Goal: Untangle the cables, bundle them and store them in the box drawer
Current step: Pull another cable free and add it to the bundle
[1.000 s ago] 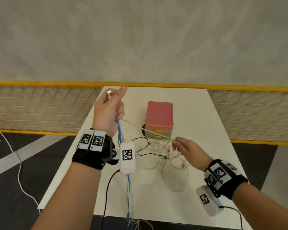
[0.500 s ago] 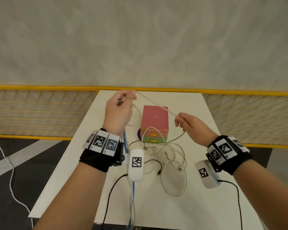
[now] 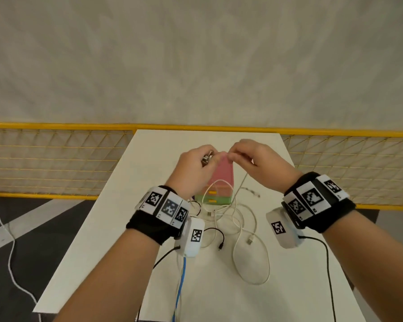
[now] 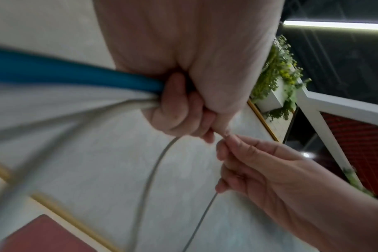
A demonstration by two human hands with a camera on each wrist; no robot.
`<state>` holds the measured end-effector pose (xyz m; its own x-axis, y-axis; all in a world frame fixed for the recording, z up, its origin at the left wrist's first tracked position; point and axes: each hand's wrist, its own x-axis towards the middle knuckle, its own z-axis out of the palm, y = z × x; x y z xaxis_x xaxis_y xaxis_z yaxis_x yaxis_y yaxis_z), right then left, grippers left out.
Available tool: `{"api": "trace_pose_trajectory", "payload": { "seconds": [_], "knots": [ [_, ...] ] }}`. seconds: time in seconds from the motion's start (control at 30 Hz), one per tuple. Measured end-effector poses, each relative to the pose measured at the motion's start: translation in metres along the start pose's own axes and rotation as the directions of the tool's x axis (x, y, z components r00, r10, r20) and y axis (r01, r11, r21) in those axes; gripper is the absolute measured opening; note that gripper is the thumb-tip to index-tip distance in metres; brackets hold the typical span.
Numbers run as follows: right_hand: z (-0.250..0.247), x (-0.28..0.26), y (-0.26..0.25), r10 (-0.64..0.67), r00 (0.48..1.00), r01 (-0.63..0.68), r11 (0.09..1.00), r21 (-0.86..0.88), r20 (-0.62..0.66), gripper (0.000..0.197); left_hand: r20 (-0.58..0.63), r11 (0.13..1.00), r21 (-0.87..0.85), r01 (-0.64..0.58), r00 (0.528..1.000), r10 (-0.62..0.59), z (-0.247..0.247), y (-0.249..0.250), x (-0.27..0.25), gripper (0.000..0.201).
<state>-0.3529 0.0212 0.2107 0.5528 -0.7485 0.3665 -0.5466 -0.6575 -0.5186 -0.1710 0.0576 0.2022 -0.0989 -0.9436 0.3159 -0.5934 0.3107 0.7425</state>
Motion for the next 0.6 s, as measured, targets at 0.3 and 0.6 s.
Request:
{"api": "trace_pose_trajectory", "payload": {
  "seconds": [0.3,0.6],
  "knots": [
    [0.011,-0.025,0.034,0.273,0.955,-0.282,0.957,0.073,0.114,0.03,-0.515,0.991,-0.12,0.06,0.849,-0.114,-0.049,-0.007,0.014,0.007],
    [-0.006,0.005,-0.017,-0.012,0.996,0.03,0.98,0.197,-0.091,0.015,-0.126,0.995,-0.078,-0.062,0.991,0.051,-0.009,0.011,-0.003,0.019]
  ]
}}
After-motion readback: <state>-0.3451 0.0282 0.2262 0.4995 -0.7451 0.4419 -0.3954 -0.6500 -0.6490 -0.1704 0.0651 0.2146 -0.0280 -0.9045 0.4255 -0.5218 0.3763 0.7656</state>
